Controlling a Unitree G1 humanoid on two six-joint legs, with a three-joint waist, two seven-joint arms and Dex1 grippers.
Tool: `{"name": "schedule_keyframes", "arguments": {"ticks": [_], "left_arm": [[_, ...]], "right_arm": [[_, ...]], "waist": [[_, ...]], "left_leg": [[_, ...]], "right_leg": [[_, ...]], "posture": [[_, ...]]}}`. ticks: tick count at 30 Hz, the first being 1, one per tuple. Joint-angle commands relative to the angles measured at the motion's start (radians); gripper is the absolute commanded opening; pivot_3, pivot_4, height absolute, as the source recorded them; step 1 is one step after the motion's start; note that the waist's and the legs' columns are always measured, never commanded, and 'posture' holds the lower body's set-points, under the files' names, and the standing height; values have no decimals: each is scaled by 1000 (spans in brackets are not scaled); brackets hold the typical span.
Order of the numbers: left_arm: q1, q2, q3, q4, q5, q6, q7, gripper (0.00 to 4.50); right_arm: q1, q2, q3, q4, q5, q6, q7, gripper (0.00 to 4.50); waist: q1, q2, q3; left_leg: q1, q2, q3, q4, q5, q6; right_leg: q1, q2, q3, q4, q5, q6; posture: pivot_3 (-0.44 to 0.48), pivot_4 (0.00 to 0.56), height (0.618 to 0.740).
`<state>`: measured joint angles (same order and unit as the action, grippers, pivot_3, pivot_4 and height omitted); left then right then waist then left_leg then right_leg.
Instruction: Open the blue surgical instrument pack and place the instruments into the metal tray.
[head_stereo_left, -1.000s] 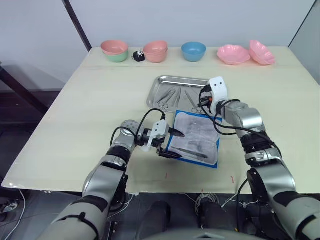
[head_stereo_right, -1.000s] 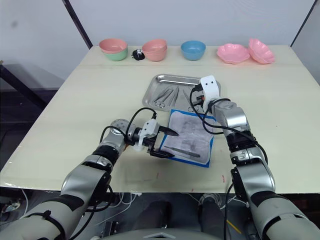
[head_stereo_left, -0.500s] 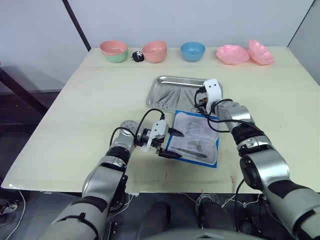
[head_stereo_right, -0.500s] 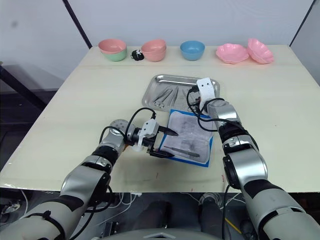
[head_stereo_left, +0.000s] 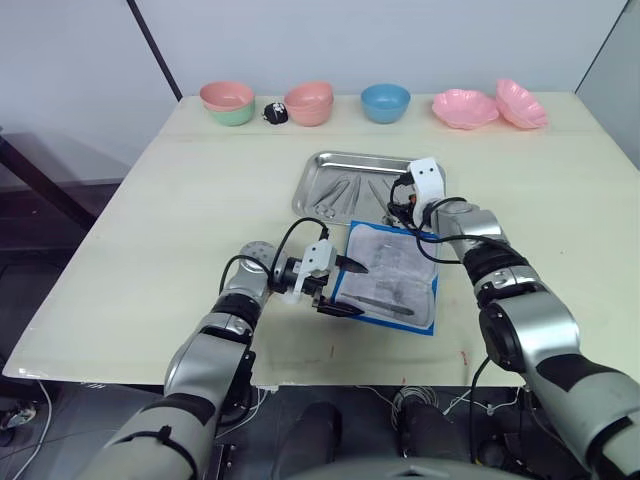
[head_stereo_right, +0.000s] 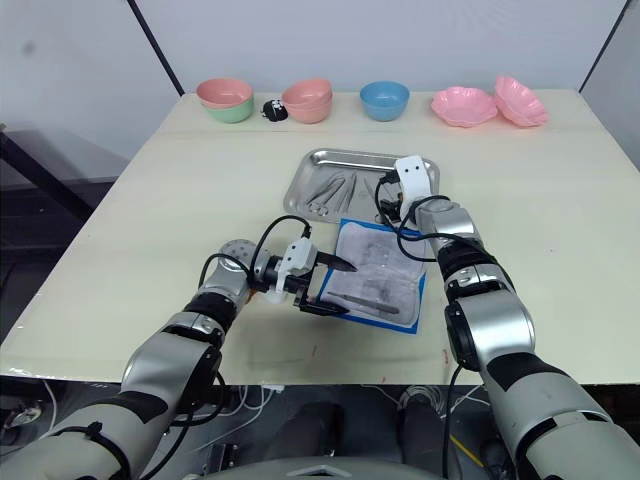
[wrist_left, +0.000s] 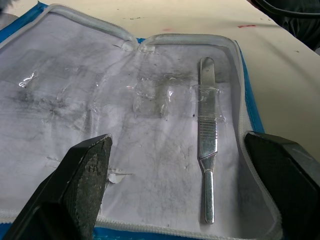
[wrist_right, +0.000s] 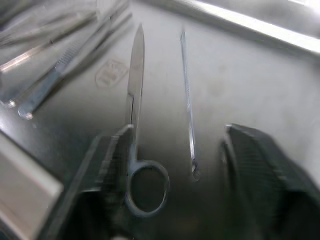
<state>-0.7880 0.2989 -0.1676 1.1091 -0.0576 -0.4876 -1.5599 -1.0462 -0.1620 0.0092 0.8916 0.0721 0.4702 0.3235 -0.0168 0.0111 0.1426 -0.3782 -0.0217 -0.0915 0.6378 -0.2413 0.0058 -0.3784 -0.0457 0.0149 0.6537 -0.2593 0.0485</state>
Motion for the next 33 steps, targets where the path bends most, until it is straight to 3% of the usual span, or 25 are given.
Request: {"name": "schedule_keyframes", "arguments": {"ticks": [1, 8, 13, 17, 20, 25, 33], "left_arm": [[61, -8, -38, 62, 66, 61, 48, 4500], [58, -4, -33, 47, 64, 78, 57, 4500], [66, 6, -51, 30, 81, 87, 48, 4500], [74, 3, -47, 19, 75, 98, 46, 4500], [76, 0, -45, 12, 73, 103, 48, 4500], [74, -6, -42, 3, 67, 109, 42, 4500], [74, 9, -61, -1, 91, 88, 28, 4500]], "right_arm": [[44, -28, 4, -229, 10, 32, 39, 4428], [317, -128, 11, -754, 91, 64, 205, 4428], [494, -206, -18, -983, 136, 15, 271, 4428], [683, -288, -61, -1151, 226, -57, 404, 4428], [795, -367, -101, -1232, 311, -76, 521, 4428], [1003, -568, -271, -1330, 521, -17, 777, 4428], [1188, -792, -580, -1277, 721, 33, 1055, 4428]], "waist": [[0, 0, 0], [6, 0, 0], [0, 0, 0], [5, -2, 1], [4, -4, 3], [13, -6, 6], [10, -7, 6]], "left_leg": [[0, 0, 0, 0, 0, 0], [-1, -1, -2, 0, 0, 0], [-1, -2, -1, 0, 0, 0], [-1, -1, -3, 0, 0, 0], [-2, -1, -2, 0, 0, 0], [-4, -1, -3, 0, 0, 0], [-3, 1, 2, -2, 0, 0]], "right_leg": [[0, 0, 0, 0, 0, 0], [0, -1, -2, -1, -1, 1], [0, -3, -1, -1, -2, 4], [0, -2, -3, -2, -2, 4], [1, -3, -2, -3, -2, 4], [1, -7, -5, -5, -3, 5], [2, -8, -5, -9, -3, 8]], "posture": [[0, 150, 740], [0, 150, 740], [0, 150, 740], [0, 150, 740], [0, 150, 740], [0, 150, 740], [0, 150, 740]]}}
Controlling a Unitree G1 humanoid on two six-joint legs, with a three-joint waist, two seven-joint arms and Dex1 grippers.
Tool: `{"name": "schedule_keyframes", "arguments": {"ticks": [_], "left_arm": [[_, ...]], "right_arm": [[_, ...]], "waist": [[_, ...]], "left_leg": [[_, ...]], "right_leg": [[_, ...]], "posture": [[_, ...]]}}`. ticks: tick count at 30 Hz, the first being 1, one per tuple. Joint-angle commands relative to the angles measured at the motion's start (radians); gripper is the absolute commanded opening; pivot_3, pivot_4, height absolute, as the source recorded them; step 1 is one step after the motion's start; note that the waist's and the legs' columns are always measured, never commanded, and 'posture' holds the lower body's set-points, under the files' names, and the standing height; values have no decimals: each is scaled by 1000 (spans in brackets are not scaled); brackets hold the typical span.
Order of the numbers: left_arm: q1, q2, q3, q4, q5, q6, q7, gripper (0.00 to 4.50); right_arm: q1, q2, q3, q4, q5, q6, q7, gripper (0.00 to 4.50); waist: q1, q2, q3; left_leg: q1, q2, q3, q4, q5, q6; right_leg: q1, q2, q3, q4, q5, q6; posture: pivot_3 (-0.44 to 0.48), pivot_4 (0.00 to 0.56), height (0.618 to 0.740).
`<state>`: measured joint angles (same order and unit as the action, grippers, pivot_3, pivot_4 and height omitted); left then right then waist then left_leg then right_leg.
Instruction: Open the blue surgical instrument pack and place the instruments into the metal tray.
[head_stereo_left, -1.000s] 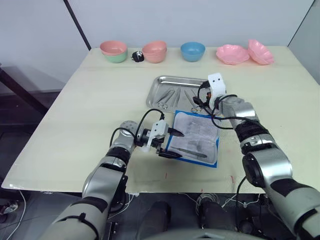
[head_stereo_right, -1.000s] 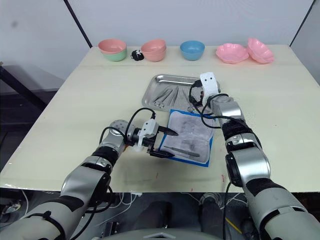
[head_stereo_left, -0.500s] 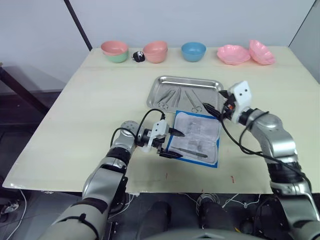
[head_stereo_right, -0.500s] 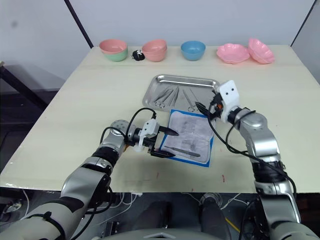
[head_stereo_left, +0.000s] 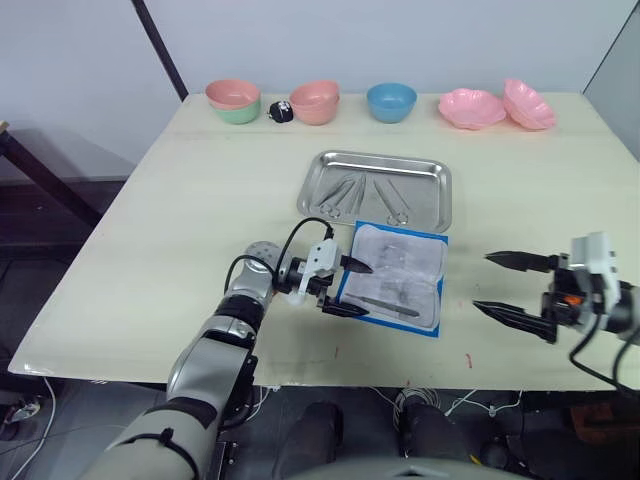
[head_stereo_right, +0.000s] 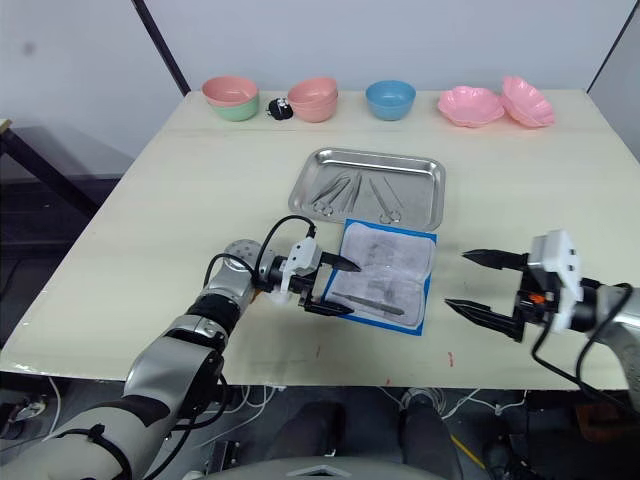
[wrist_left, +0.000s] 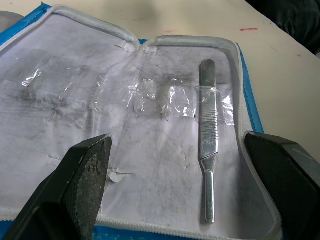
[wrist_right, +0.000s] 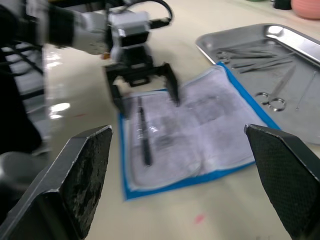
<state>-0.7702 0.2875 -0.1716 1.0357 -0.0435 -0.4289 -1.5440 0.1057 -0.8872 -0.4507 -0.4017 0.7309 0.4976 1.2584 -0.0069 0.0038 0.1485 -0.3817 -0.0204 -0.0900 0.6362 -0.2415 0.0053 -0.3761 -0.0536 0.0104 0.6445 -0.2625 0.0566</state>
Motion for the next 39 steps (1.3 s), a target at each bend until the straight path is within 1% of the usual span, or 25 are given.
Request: {"name": "schedule_keyframes", "arguments": {"ticks": [1, 5, 9, 11, 13, 18, 23, 28, 35, 39], "left_arm": [[56, 21, -58, 73, 78, 29, 10, 4500], [50, 26, -61, 80, 81, 25, 10, 4500], [47, 27, -63, 81, 81, 23, 12, 4500], [47, 27, -65, 80, 79, 24, 13, 4500], [47, 27, -66, 78, 77, 25, 13, 4500], [49, 26, -69, 76, 76, 26, 10, 4500], [50, 23, -67, 73, 68, 33, 3, 4500], [48, 24, -69, 74, 70, 32, 0, 4500], [44, 23, -68, 75, 69, 33, 3, 4500], [44, 22, -67, 73, 68, 35, 3, 4500]], "right_arm": [[47, -84, -143, 29, 71, 6, 144, 4428], [52, -123, -185, 50, 97, 23, 174, 4428], [33, -110, -157, 34, 78, 7, 143, 4428], [17, -80, -73, -17, 32, 3, 60, 4428], [4, -61, -20, -47, 10, 3, 13, 4428], [-91, 51, 206, -61, -183, -96, -158, 4428], [-178, 153, 405, -2, -313, -130, -248, 4428], [-228, 219, 553, 103, -446, -208, -284, 4428], [-289, 280, 673, 243, -585, -256, -340, 4428], [-290, 278, 723, 289, -641, -240, -343, 4428]], "waist": [[0, -1, 0], [-1, -1, 1], [0, -1, 1], [0, -2, 1], [0, -2, 1], [-1, -3, 1], [2, -3, 1], [2, -3, 1], [0, -3, 1], [-1, -3, 0]], "left_leg": [[0, 0, 0, 0, 0, 0], [0, 1, 0, 0, 0, 0], [0, 1, 0, 0, 0, 0], [0, 1, 0, 0, 0, 0], [0, 1, 0, 0, 0, 0], [0, 1, 0, 0, 0, 0], [0, 1, -1, -1, 0, 0], [0, 0, -1, -1, 0, 0], [1, 0, -1, -1, 0, 0], [1, -1, -2, -1, 0, 0]], "right_leg": [[0, 0, 0, 0, 0, 0], [0, 0, -1, 0, 0, -1], [0, 0, -1, 0, 0, -1], [0, 0, 0, 0, 0, 0], [-1, 0, -1, 0, 0, 0], [-1, 0, -1, -1, 0, 0], [-1, 0, -1, -1, 0, 0], [-1, 0, -1, -1, 0, 0], [-1, 1, -1, 0, 0, 0], [0, 1, -1, 0, 0, 0]], "posture": [[0, 150, 740], [0, 150, 740], [0, 150, 740], [0, 150, 740], [0, 150, 740], [0, 150, 740], [0, 150, 740], [0, 150, 740], [0, 150, 740], [0, 150, 740]]}}
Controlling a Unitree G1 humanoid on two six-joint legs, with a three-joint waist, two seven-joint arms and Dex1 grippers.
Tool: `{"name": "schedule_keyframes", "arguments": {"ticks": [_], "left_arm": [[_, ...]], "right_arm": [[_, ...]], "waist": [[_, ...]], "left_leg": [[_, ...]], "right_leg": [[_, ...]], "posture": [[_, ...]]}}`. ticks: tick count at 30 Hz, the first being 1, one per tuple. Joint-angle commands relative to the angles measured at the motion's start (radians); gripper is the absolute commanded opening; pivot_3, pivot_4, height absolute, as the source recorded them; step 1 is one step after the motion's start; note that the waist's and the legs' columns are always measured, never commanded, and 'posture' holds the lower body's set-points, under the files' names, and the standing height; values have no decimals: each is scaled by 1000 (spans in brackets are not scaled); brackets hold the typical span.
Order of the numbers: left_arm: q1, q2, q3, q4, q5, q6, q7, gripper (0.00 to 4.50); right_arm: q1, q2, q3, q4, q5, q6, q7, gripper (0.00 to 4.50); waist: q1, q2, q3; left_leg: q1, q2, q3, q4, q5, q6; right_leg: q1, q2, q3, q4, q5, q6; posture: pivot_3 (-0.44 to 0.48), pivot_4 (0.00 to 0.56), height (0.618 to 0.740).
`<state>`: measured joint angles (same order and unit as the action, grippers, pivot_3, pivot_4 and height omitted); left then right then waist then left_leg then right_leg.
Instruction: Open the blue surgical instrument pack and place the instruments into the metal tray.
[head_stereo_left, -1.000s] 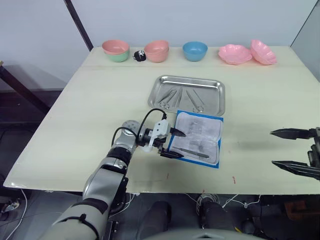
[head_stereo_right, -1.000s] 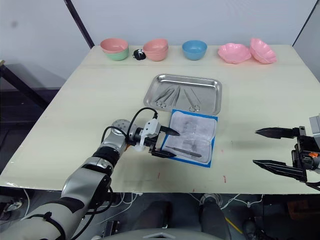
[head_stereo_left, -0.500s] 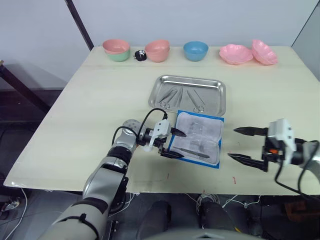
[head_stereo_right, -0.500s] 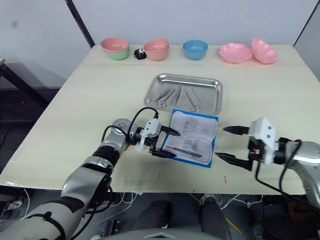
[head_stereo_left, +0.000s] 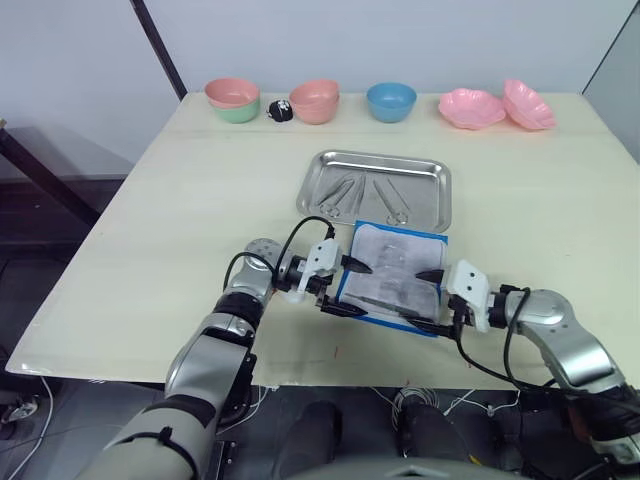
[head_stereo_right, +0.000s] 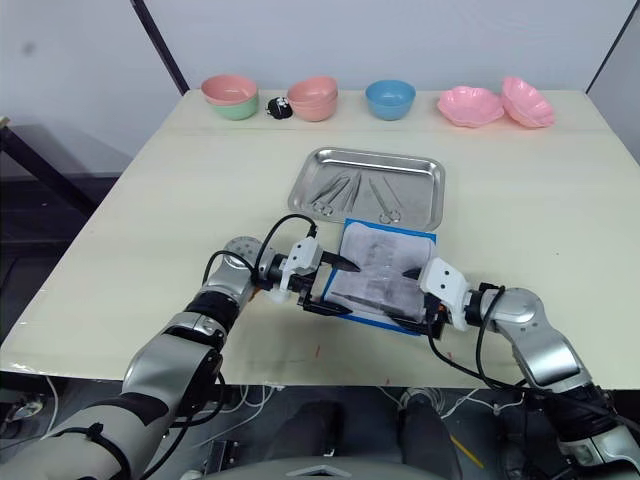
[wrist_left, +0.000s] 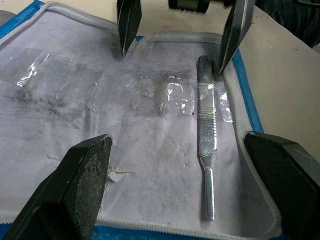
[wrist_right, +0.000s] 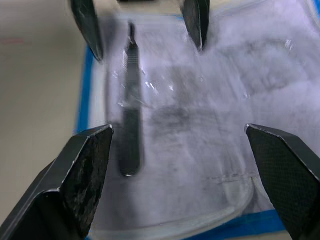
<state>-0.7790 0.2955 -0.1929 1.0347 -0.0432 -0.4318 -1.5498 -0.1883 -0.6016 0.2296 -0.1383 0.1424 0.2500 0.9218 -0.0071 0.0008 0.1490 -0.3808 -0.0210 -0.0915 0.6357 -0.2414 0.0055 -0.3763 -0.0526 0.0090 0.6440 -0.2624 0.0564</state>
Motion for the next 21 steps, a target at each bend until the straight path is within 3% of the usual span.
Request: {"name": "schedule_keyframes", "arguments": {"ticks": [1, 3, 6, 7, 12, 13, 21], "left_arm": [[52, 14, -46, 74, 68, 38, 10, 4500], [52, 15, -45, 74, 67, 38, 11, 4500], [52, 15, -44, 75, 66, 38, 13, 4500], [51, 15, -44, 75, 67, 38, 14, 4500], [50, 14, -40, 73, 61, 40, 13, 4500], [51, 14, -40, 73, 60, 39, 12, 4500], [53, 18, -41, 73, 61, 39, 11, 4500]], "right_arm": [[4, -8, 52, 32, -61, 14, -5, 4428], [8, -16, 75, 37, -76, 18, 9, 4044], [13, -22, 96, 47, -89, 19, 16, 2805], [14, -22, 98, 50, -88, 21, 15, 2653], [37, -30, 99, 87, -89, -6, 19, 209], [42, -31, 97, 91, -87, -11, 20, 39], [39, -49, 83, 17, -64, 15, 34, 39]], "waist": [[0, 0, -1], [-2, -2, -4], [-4, -4, -7], [-5, -5, -8], [-5, -6, -10], [-5, -6, -10], [-4, -6, -10]], "left_leg": [[0, 0, 0, 0, 0, 0], [0, 0, 0, 0, 0, 0], [1, 0, 0, 0, 0, 0], [1, 0, 0, 0, 0, 0], [1, 1, 0, 0, 0, 0], [1, 1, 0, 0, 0, 0], [1, 1, 0, 0, 0, 0]], "right_leg": [[0, 0, 0, 0, 0, 0], [0, 0, 0, 0, 0, 0], [0, 0, 0, 0, 0, 0], [0, 0, 0, 0, 0, 0], [0, 0, 0, 0, 0, 0], [1, 0, 1, 0, 0, 0], [0, 0, 0, 0, 0, 0]], "posture": [[0, 150, 740], [0, 150, 740], [0, 150, 740], [0, 150, 740], [0, 150, 740], [0, 150, 740], [0, 150, 740]]}}
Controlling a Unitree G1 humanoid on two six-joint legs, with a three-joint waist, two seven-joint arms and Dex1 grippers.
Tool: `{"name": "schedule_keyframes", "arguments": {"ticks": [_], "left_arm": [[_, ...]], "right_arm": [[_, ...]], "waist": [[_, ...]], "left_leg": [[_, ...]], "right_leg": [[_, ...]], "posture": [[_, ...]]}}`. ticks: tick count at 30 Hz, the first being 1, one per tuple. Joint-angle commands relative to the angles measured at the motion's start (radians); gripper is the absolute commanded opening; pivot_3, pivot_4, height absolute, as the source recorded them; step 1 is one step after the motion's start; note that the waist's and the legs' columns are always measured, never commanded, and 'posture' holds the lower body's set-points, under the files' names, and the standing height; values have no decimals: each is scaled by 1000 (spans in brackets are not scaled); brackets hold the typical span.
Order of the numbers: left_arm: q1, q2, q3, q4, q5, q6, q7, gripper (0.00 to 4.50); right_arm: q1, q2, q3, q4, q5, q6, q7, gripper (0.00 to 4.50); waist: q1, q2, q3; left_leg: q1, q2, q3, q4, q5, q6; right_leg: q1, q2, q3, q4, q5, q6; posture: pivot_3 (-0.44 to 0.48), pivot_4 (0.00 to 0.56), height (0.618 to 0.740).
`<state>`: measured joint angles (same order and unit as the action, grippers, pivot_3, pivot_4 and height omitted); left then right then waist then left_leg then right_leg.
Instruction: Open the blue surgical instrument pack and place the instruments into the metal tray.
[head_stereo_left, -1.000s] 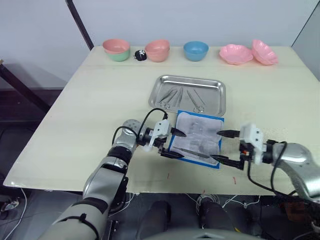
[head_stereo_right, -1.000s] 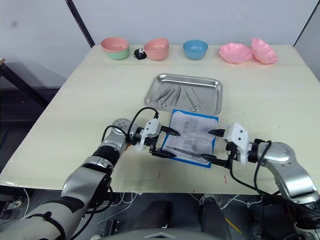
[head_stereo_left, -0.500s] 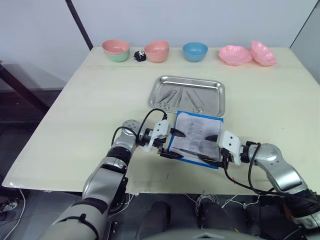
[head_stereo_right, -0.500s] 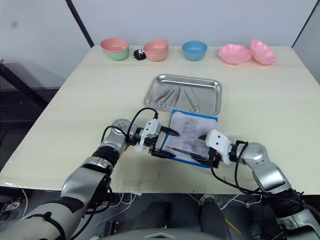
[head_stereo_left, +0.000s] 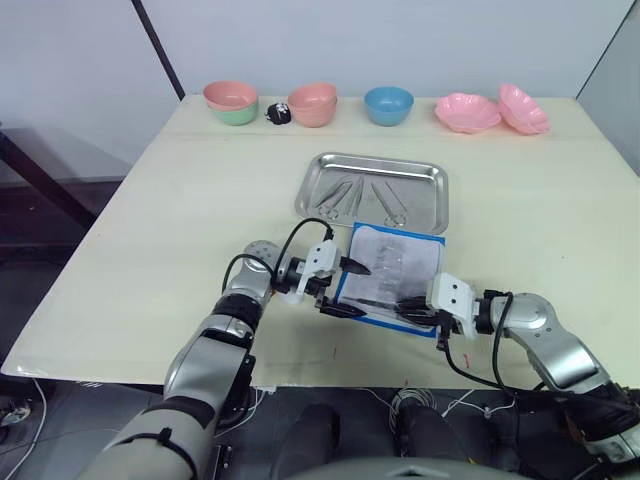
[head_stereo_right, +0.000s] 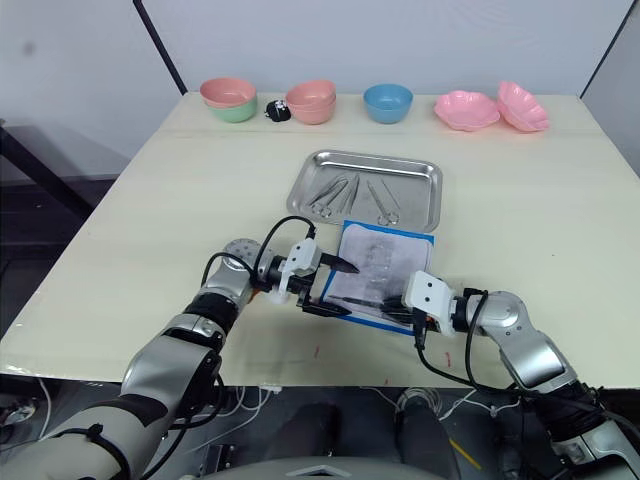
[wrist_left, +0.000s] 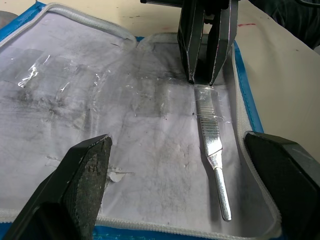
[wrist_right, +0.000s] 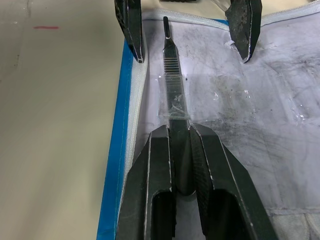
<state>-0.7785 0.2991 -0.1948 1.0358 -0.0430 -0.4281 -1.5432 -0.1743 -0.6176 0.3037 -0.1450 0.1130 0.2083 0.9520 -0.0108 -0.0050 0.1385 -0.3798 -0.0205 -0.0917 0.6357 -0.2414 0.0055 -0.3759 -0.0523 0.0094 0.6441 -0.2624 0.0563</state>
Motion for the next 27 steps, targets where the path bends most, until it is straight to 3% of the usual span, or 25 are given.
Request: {"name": "schedule_keyframes", "arguments": {"ticks": [1, 15, 27], "left_arm": [[53, 14, -40, 72, 61, 35, 4, 4500], [55, 9, -41, 73, 61, 37, 6, 4500], [57, 5, -40, 70, 59, 39, 5, 4500]], "right_arm": [[18, -38, 10, 1, -34, 67, 7, 39], [-43, -139, -19, -224, -16, 231, 22, 39], [-87, -154, -27, -278, -20, 264, 20, 39]], "waist": [[0, 0, 0], [1, 0, 2], [2, 0, 3]], "left_leg": [[0, 0, 0, 0, 0, 0], [-1, 0, -1, 0, 0, 0], [-1, 0, -1, 0, 0, 0]], "right_leg": [[0, 0, 0, 0, 0, 0], [0, -1, -1, 0, 0, 0], [-1, -1, -1, 0, 0, 0]], "posture": [[0, 150, 740], [0, 150, 740], [0, 150, 740]]}}
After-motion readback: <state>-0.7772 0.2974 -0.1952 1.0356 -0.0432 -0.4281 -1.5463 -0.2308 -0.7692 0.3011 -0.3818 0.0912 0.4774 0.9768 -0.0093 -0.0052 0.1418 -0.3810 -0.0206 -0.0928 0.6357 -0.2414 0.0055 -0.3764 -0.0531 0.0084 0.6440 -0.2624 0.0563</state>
